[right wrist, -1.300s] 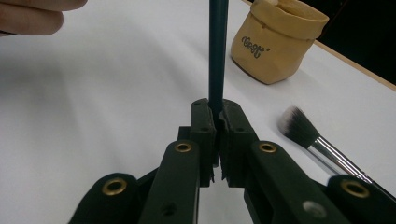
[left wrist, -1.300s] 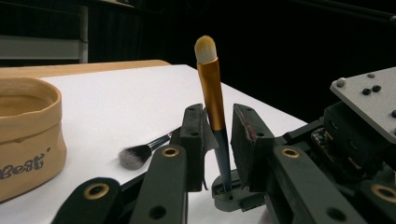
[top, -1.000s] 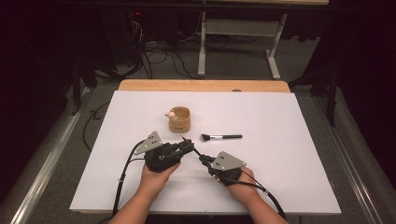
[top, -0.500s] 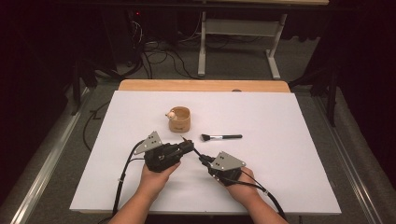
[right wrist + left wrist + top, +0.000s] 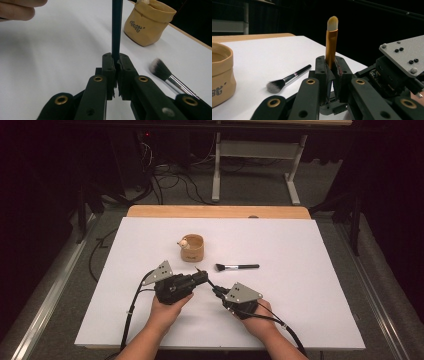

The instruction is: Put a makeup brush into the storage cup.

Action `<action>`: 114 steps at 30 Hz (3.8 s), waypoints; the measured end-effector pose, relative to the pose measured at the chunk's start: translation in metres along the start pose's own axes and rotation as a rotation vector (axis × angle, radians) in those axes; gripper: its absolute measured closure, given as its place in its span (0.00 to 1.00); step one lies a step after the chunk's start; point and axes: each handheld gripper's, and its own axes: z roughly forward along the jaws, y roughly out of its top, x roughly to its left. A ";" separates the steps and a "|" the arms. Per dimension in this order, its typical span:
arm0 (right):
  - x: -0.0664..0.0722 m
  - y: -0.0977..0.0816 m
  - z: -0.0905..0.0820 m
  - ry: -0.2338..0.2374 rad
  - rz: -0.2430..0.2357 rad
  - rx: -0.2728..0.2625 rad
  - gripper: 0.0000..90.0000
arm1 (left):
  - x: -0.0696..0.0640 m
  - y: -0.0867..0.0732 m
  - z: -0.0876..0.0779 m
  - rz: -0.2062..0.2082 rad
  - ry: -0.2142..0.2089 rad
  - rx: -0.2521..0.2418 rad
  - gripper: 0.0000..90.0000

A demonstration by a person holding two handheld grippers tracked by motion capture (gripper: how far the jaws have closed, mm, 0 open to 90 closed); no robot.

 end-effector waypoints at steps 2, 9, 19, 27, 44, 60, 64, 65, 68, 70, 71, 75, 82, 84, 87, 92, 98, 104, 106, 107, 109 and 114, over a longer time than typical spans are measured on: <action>0.000 0.000 0.000 0.002 -0.002 -0.004 0.97 | 0.000 0.000 0.000 -0.003 -0.004 -0.005 0.92; 0.000 0.000 0.001 0.002 -0.002 -0.002 0.97 | 0.000 0.000 0.001 0.003 -0.002 -0.002 0.93; 0.000 -0.001 0.001 0.006 0.005 0.000 0.94 | -0.002 0.000 0.001 0.007 -0.002 0.000 0.93; 0.000 -0.001 0.000 0.023 0.027 -0.002 0.83 | -0.002 0.000 -0.001 0.014 0.008 0.000 0.93; -0.010 0.002 -0.008 0.042 0.110 -0.045 0.55 | -0.001 0.005 -0.006 0.054 0.079 0.014 0.93; -0.040 -0.003 -0.027 -0.043 0.248 -0.082 0.35 | 0.005 0.009 -0.016 0.092 0.160 0.038 0.93; -0.046 -0.006 -0.030 -0.061 0.264 -0.073 0.30 | 0.007 0.009 -0.018 0.095 0.179 0.043 0.93; -0.049 -0.008 -0.031 -0.070 0.268 -0.067 0.27 | 0.008 0.009 -0.019 0.096 0.183 0.046 0.93; -0.051 -0.009 -0.031 -0.077 0.279 -0.065 0.25 | 0.010 0.010 -0.022 0.097 0.201 0.040 0.93; -0.053 -0.010 -0.033 -0.083 0.280 -0.056 0.24 | 0.012 0.010 -0.025 0.094 0.212 0.036 0.93; -0.054 -0.012 -0.035 -0.089 0.289 -0.048 0.22 | 0.014 0.011 -0.027 0.091 0.218 0.032 0.93; -0.057 -0.016 -0.040 -0.106 0.296 -0.046 0.18 | 0.018 0.011 -0.032 0.092 0.239 0.027 0.93; -0.062 -0.019 -0.044 -0.122 0.306 -0.052 0.14 | 0.021 0.012 -0.037 0.095 0.273 0.023 0.93; -0.063 -0.019 -0.045 -0.127 0.306 -0.059 0.12 | 0.022 0.012 -0.038 0.093 0.278 0.022 0.93; -0.064 -0.019 -0.046 -0.138 0.307 -0.055 0.09 | 0.023 0.013 -0.041 0.097 0.290 0.024 0.93; -0.066 -0.020 -0.048 -0.147 0.306 -0.042 0.05 | 0.024 0.015 -0.045 0.091 0.305 0.018 0.93; -0.070 -0.023 -0.054 -0.165 0.319 -0.046 0.03 | 0.024 0.016 -0.047 0.092 0.325 0.012 0.93; -0.071 -0.025 -0.058 -0.164 0.319 -0.052 0.02 | 0.025 0.017 -0.049 0.099 0.342 0.009 0.93; -0.072 -0.026 -0.059 -0.163 0.317 -0.054 0.02 | 0.025 0.018 -0.050 0.096 0.347 0.004 0.93; -0.072 -0.026 -0.060 -0.161 0.312 -0.057 0.02 | 0.025 0.018 -0.051 0.097 0.350 0.004 0.93; -0.072 -0.027 -0.062 -0.166 0.312 -0.052 0.02 | 0.025 0.018 -0.052 0.097 0.357 0.004 0.93; -0.075 -0.032 -0.066 -0.171 0.327 -0.064 0.02 | 0.025 0.019 -0.054 0.097 0.368 -0.001 0.93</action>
